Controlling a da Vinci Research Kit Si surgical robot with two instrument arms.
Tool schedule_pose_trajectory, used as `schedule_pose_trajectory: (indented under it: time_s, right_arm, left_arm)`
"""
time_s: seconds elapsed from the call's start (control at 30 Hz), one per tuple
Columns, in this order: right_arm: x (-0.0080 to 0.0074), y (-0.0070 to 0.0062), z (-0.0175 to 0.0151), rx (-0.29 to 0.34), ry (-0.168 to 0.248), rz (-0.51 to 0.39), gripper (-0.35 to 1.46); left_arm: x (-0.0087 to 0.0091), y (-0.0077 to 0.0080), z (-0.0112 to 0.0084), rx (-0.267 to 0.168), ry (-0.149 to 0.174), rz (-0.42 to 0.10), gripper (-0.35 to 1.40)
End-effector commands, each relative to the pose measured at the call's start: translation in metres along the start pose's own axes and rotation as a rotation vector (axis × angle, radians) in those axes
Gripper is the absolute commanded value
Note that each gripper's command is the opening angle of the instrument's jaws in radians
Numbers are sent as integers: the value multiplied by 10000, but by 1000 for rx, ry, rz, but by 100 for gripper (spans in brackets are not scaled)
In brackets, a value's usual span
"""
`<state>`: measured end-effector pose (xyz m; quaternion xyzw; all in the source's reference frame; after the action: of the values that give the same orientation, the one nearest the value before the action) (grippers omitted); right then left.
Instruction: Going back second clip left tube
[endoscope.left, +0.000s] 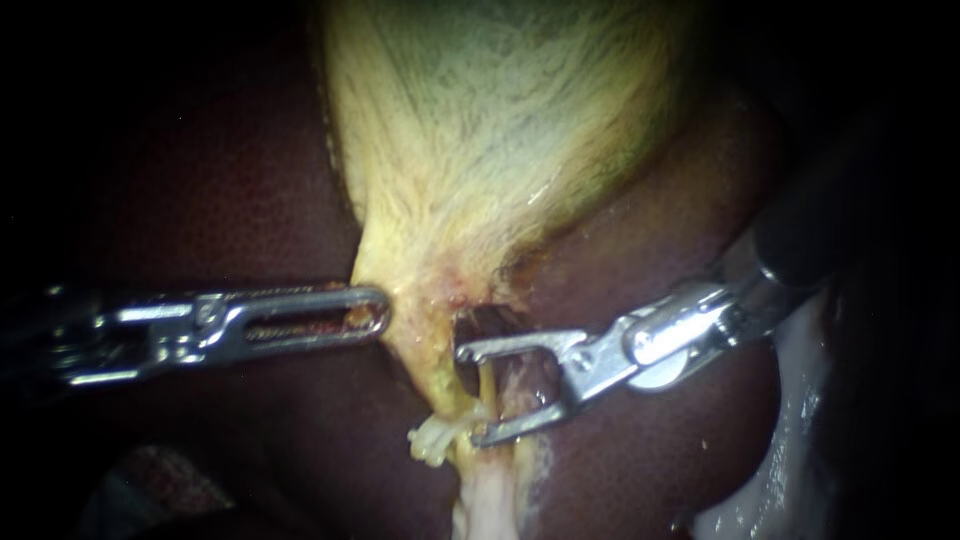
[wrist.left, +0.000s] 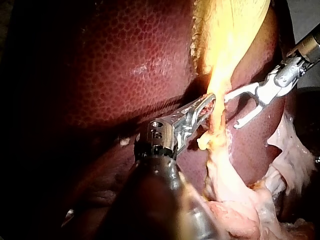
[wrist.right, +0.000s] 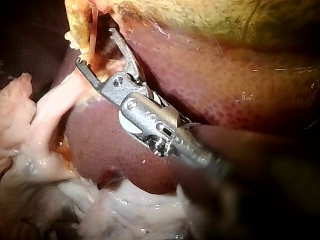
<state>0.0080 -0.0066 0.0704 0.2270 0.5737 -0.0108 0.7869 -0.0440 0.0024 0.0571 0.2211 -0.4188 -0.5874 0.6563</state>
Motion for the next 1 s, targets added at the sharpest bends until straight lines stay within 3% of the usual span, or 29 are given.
schedule_pose_trajectory:
  time_s: [0.03,0.17,0.5,0.83,1.0]
  right_arm:
    - [3,-2,-9,-3,0,-5,60]
    - [12,-7,-36,-8,-2,-32,60]
    - [43,0,-98,-59,-22,-106,60]
    - [50,-4,-100,-66,-26,-113,60]
    - [50,-4,-101,-64,-25,-113,60]
  left_arm:
    - [0,0,0,0,0,0,-35]
    - [0,0,0,0,0,0,-35]
    - [1,0,2,1,0,1,-35]
    - [1,1,22,1,0,1,-35]
    - [-4,-1,50,-2,-3,-2,-35]
